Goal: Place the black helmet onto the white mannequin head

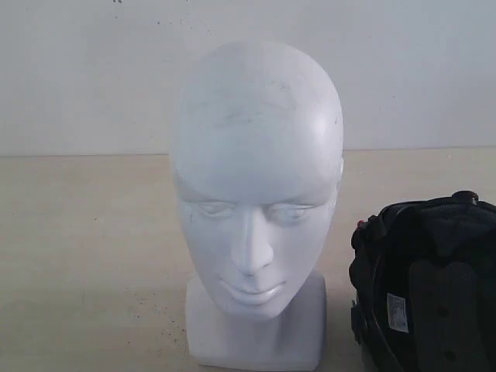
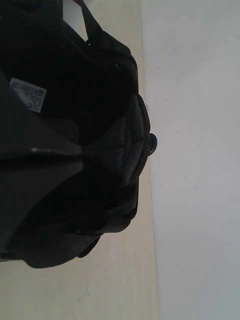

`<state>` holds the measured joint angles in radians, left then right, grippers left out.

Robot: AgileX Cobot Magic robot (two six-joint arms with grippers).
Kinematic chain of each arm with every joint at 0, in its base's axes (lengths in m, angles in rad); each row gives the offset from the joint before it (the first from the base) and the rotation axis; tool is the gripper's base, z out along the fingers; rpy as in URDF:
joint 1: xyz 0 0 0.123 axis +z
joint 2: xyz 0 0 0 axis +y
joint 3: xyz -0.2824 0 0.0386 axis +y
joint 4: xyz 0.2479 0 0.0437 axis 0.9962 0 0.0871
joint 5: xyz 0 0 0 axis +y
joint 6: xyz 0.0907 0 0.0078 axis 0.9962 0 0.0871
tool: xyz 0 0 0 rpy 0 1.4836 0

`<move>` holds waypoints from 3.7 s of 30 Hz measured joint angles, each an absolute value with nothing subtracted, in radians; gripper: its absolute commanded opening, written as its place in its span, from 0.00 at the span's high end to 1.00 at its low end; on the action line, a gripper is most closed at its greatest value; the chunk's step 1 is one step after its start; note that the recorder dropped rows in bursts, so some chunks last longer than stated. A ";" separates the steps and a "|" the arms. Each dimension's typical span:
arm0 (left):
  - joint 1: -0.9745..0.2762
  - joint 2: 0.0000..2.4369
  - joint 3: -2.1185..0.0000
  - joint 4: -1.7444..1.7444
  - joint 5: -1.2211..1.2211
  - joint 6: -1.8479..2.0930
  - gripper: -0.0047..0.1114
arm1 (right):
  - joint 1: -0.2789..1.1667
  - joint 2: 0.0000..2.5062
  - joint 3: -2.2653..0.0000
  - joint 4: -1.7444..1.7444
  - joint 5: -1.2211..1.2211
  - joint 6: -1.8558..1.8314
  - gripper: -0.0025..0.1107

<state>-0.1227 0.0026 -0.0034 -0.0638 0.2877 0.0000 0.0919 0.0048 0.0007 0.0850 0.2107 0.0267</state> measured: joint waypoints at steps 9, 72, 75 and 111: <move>-0.123 0.003 -0.003 -0.064 0.288 0.000 0.92 | 0.092 0.005 0.001 0.085 0.211 0.027 0.98; -0.123 0.003 -0.003 -0.064 0.288 0.000 0.92 | 0.092 0.200 -0.363 -0.229 0.665 0.497 0.98; -0.123 0.003 -0.003 -0.064 0.288 0.000 0.92 | 0.092 0.245 -0.363 -0.286 0.696 0.600 0.98; -0.123 0.003 -0.003 -0.064 0.288 0.000 0.92 | 0.092 1.120 -0.688 -0.224 0.521 0.419 0.98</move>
